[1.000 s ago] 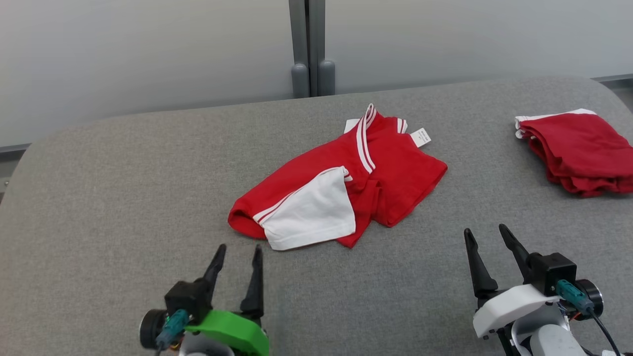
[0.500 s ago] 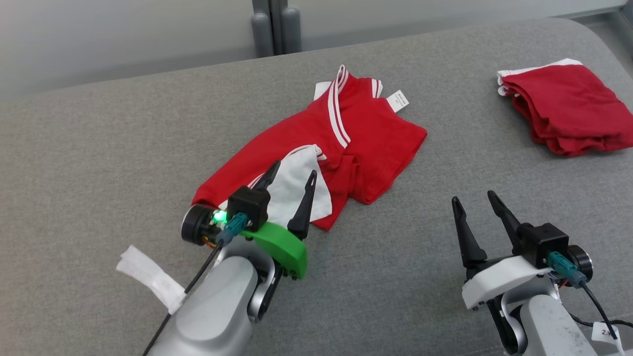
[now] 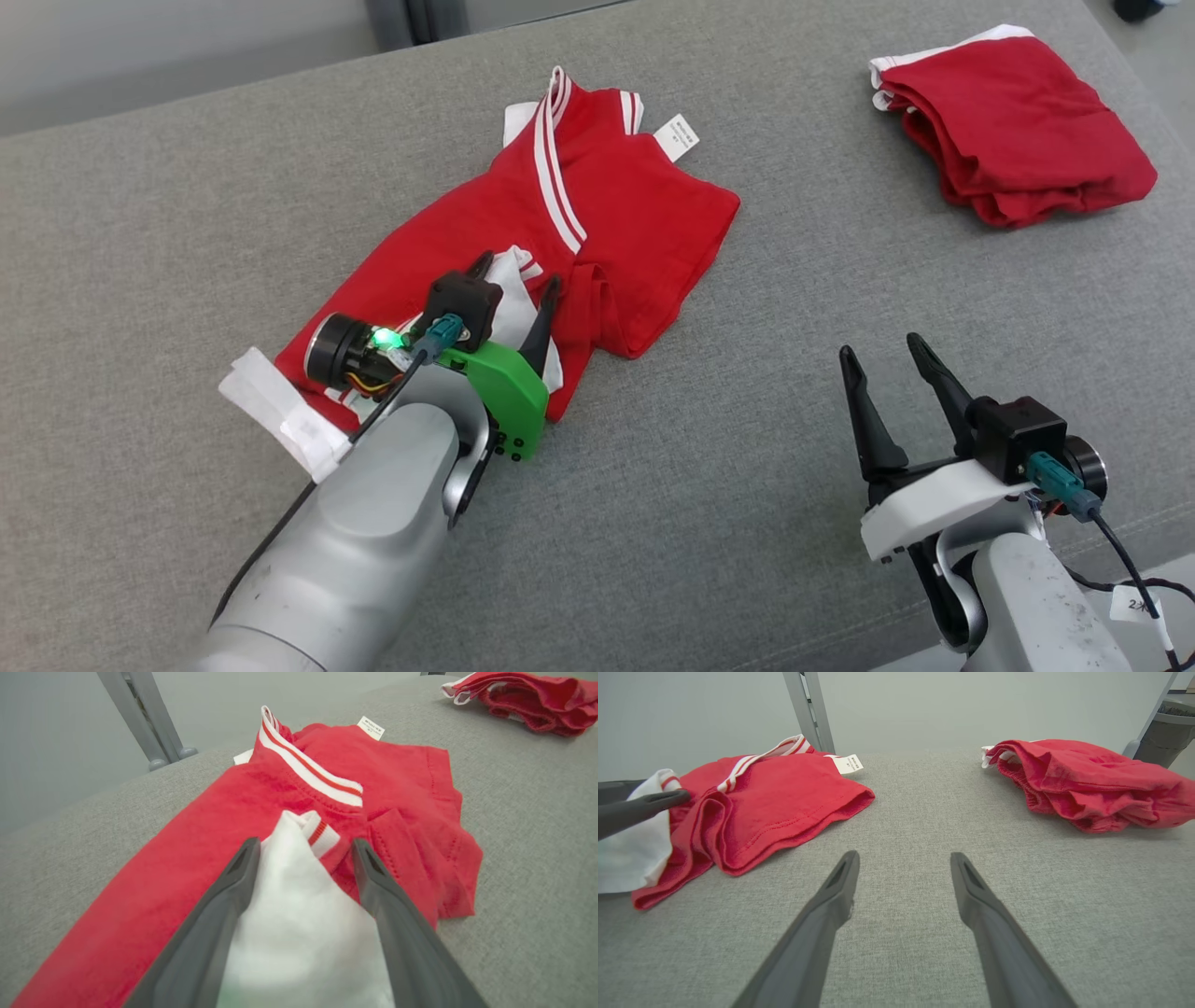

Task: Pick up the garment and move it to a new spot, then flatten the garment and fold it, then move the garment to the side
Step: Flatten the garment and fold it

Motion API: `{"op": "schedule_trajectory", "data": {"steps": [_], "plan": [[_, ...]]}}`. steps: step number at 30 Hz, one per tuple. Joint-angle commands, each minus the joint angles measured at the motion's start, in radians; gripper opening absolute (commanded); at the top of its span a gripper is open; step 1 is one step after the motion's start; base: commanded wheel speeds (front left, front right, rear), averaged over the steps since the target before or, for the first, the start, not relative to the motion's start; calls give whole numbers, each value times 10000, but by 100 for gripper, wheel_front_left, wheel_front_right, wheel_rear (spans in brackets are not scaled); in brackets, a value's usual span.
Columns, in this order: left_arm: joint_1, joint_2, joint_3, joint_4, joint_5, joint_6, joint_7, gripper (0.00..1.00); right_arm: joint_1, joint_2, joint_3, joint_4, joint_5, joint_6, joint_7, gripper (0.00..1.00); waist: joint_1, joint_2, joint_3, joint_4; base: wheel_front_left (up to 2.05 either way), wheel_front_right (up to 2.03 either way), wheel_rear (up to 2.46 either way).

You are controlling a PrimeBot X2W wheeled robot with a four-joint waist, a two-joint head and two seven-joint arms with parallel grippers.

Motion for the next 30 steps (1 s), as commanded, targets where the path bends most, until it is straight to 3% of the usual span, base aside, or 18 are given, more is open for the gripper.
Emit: {"op": "schedule_trajectory", "data": {"steps": [1, 2, 6, 16, 30], "plan": [[-200, 56, -89, 180, -129, -82, 59, 100, -84, -33, -6, -22, 101, -16, -47, 100, -1, -1, 117, -99, 0, 0, 0], [-270, 58, -167, 345, -181, -128, 68, 100, -69, -33, -13, -17, 106, -16, -47, 100, -1, -1, 120, -88, 0, 0, 0], [-457, 59, -438, 694, -326, -205, 62, 0, -61, -32, 29, 29, 112, -16, -47, 100, -1, -1, 89, -23, 0, 0, 0], [-822, 53, -597, 558, -823, 47, -88, 0, -89, -33, 13, 68, 119, -16, -47, 100, -1, -1, -64, 140, 0, 0, 0], [-1126, 61, 1096, -2787, -780, 601, -88, 0, 228, -35, -139, 230, 2, -16, -47, 100, -1, -1, -1005, 659, 0, 0, 0]]}}
